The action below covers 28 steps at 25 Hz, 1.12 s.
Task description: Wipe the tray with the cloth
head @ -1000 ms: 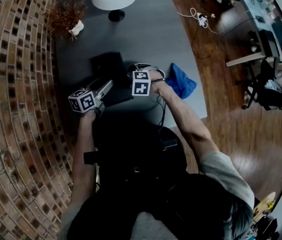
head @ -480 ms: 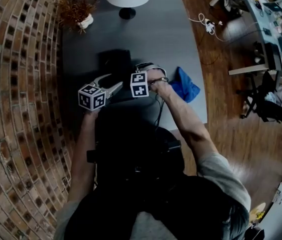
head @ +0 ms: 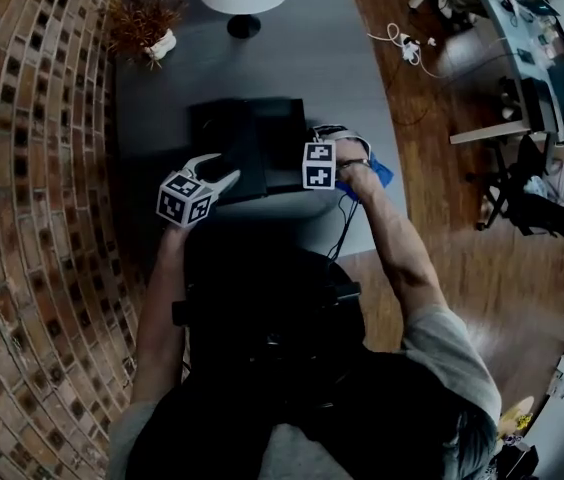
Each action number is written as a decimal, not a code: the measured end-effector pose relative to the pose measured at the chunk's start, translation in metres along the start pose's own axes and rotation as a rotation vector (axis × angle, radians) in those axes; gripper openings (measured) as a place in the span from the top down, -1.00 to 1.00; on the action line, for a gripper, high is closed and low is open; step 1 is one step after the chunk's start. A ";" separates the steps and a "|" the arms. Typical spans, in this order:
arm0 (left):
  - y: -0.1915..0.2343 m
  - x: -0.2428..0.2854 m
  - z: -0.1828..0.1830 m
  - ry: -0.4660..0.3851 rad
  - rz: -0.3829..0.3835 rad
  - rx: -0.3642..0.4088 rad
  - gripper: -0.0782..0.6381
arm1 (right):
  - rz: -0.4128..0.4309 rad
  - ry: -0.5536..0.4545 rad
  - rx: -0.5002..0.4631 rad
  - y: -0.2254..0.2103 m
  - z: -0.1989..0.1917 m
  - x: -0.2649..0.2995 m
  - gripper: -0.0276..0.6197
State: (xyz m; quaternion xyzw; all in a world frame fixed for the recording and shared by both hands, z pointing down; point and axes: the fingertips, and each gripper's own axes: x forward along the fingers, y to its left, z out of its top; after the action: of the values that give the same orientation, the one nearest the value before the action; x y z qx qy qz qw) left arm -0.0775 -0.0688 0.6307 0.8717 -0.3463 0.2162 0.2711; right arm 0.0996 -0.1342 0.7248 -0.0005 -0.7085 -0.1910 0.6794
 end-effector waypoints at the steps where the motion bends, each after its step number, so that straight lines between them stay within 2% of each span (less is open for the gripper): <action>1: -0.001 0.000 0.000 0.007 -0.004 0.004 0.24 | 0.003 0.000 0.005 0.001 0.000 0.000 0.67; 5: 0.002 0.001 0.002 0.007 0.001 0.003 0.27 | 0.009 -0.008 0.013 -0.002 -0.001 0.001 0.67; 9: 0.003 0.001 0.002 -0.004 0.006 -0.002 0.28 | -0.067 0.044 0.023 -0.012 -0.003 0.002 0.67; 12: 0.004 0.001 0.001 -0.012 0.011 -0.004 0.28 | -0.084 0.057 0.057 -0.015 -0.002 0.006 0.67; 15: 0.004 0.000 0.001 -0.026 0.009 -0.018 0.28 | -0.181 0.068 0.120 -0.024 -0.013 -0.009 0.54; 17: 0.005 -0.001 0.001 -0.038 0.007 -0.031 0.28 | -0.266 0.052 0.234 -0.032 -0.025 -0.034 0.54; 19: 0.006 -0.003 0.003 -0.047 0.008 -0.041 0.28 | -0.355 0.001 0.399 -0.042 -0.043 -0.070 0.54; 22: 0.006 -0.004 0.004 -0.059 0.007 -0.047 0.28 | -0.539 -0.152 0.694 -0.059 -0.090 -0.155 0.55; 23: 0.007 -0.004 0.005 -0.063 0.007 -0.045 0.28 | -0.554 -0.228 0.795 -0.060 -0.107 -0.178 0.55; 24: 0.007 -0.004 0.007 -0.065 0.008 -0.043 0.28 | -0.519 -0.306 0.881 -0.056 -0.121 -0.191 0.54; 25: 0.008 -0.004 0.007 -0.066 0.009 -0.040 0.28 | -0.438 -0.374 0.948 -0.047 -0.130 -0.192 0.53; 26: 0.009 -0.005 0.007 -0.067 0.010 -0.038 0.28 | -0.329 -0.413 0.989 -0.031 -0.135 -0.182 0.41; 27: 0.009 -0.006 0.007 -0.070 0.011 -0.038 0.28 | -0.215 -0.408 1.006 -0.010 -0.137 -0.162 -0.02; 28: 0.009 -0.006 0.006 -0.073 0.012 -0.040 0.30 | -0.121 -0.362 0.999 0.013 -0.138 -0.140 -0.40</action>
State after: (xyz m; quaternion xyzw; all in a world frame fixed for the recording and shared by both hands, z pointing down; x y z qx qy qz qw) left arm -0.0867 -0.0750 0.6249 0.8712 -0.3655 0.1788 0.2746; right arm 0.2465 -0.1238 0.5942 0.3306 -0.8178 0.1339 0.4516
